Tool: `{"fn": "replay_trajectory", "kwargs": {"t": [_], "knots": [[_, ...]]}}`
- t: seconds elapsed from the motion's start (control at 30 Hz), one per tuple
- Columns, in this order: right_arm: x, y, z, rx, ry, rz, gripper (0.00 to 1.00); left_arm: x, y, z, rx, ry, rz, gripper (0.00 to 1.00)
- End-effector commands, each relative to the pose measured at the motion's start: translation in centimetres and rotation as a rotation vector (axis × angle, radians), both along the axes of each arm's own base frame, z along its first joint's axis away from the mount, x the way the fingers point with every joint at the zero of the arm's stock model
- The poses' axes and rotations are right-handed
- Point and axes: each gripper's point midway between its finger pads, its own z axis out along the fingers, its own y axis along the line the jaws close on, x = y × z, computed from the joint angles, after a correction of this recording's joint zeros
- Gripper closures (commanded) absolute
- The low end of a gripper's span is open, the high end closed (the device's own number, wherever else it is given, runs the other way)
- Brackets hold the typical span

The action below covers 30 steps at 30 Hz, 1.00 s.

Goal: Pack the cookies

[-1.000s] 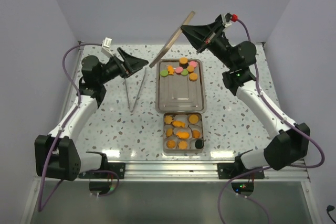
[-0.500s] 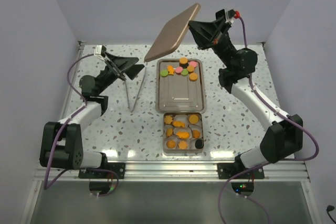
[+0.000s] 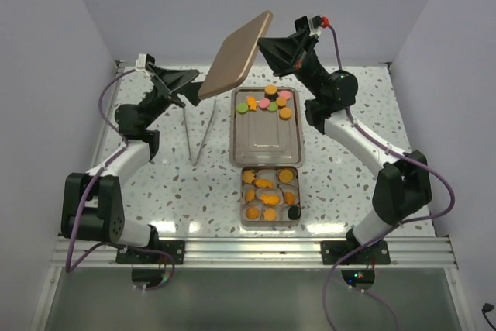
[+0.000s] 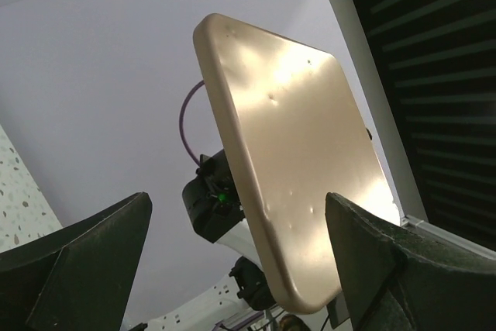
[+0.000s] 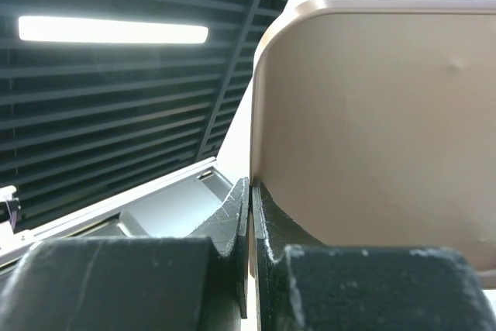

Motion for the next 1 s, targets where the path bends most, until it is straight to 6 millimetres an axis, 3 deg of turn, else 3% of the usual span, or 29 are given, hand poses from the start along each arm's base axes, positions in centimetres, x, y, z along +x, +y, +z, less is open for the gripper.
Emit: {"fn": "replay_trajectory", "kwargs": {"t": [0.0,0.27,0.37,0.4,0.6,0.77,0.83,0.87,0.9,0.97], "knots": [[-2.9,-1.1,2.6,0.102,-0.064,0.105,1.00,-2.9,0.5,4.2,-0.038,-0.266,-0.013,0.00],[-2.2,0.4,0.7,0.126,-0.034,0.155,1.00,-2.7,0.0,4.4,-0.032,-0.290,-0.052,0.00],[-1.6,0.8,-0.3,0.133,-0.012,0.157,1.00,-3.2,0.0,4.8,-0.045,-0.314,-0.068,0.09],[-1.3,0.8,-0.7,0.135,0.000,0.160,1.00,-3.3,0.0,4.8,-0.047,-0.318,-0.070,0.19],[-0.9,0.6,-2.0,0.159,0.027,0.177,1.00,-3.9,0.2,4.9,-0.065,-0.332,-0.085,0.57],[-0.6,0.2,-3.7,0.170,0.063,0.177,1.00,-4.1,0.7,4.7,-0.066,-0.331,-0.075,0.77],[-0.6,0.3,-4.5,0.151,0.077,0.177,0.84,-4.1,1.0,4.6,-0.070,-0.327,-0.067,0.82],[-0.6,0.3,-4.8,0.144,0.082,0.174,0.62,-4.1,1.1,4.6,-0.069,-0.324,-0.065,0.85],[-0.5,0.4,-5.5,0.129,0.098,0.168,0.50,-4.0,1.3,4.7,-0.070,-0.327,-0.057,0.87],[-0.5,0.0,-5.9,0.116,0.107,0.156,0.37,-3.9,1.6,4.8,-0.069,-0.324,-0.051,0.90]]}}
